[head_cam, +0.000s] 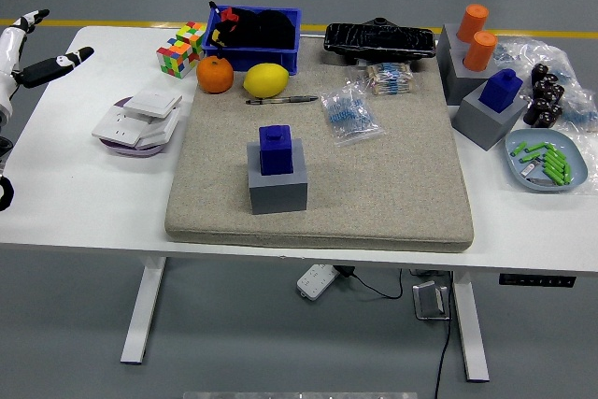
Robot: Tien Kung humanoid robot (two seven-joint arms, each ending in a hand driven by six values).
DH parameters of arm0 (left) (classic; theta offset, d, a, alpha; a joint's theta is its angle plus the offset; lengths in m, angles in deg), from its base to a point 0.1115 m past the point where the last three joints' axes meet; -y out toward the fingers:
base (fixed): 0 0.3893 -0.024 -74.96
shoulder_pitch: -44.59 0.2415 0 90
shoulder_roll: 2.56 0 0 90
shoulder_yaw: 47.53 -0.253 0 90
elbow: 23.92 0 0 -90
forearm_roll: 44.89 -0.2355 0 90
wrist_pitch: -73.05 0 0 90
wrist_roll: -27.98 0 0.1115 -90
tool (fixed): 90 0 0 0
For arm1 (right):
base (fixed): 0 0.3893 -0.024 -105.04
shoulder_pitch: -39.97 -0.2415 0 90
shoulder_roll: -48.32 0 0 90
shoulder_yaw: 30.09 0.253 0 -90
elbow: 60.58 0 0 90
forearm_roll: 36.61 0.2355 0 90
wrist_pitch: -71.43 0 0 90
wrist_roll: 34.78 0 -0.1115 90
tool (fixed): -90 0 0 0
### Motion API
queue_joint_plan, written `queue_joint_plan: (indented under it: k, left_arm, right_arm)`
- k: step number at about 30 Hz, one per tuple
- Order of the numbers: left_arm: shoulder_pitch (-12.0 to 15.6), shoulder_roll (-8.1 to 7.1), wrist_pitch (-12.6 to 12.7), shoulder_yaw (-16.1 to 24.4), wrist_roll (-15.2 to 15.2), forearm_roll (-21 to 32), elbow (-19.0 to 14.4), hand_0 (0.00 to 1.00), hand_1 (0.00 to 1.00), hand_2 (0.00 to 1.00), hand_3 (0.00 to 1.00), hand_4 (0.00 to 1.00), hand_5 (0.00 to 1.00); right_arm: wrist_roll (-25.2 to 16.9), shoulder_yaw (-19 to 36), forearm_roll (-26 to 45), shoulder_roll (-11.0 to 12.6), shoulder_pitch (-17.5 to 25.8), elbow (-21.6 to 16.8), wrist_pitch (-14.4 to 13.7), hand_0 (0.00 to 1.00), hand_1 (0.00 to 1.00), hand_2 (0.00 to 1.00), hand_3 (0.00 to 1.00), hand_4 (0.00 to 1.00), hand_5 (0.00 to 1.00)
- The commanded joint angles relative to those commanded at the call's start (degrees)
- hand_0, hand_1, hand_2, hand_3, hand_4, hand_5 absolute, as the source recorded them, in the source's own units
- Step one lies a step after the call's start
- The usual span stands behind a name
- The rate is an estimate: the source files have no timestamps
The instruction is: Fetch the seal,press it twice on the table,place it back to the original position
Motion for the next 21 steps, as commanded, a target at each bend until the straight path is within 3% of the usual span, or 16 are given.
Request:
queue_joint_plan:
  k: [6,21]
  left_arm:
    - [0.29,0.19,-0.79,-2.01,-1.33,1.87,1.52,0.931,0.957,0.951,0.932,0.966,0.486]
    - [0.97,0.28,-1.07,-1.49,-1.60,2.47,1.19,0.932,0.959,0.952,0.936,0.957,0.482]
  right_arm:
    - [0.01,0.52,-0.14,-0.13,0.17,-0.02,-0.04,0.739,0.686,0.654,0.623,0.735,0.512]
    - [0.02,1.22,-0.41,-0.52,0.40,-0.05,-0.03,0.739,0.686,0.654,0.623,0.734,0.514]
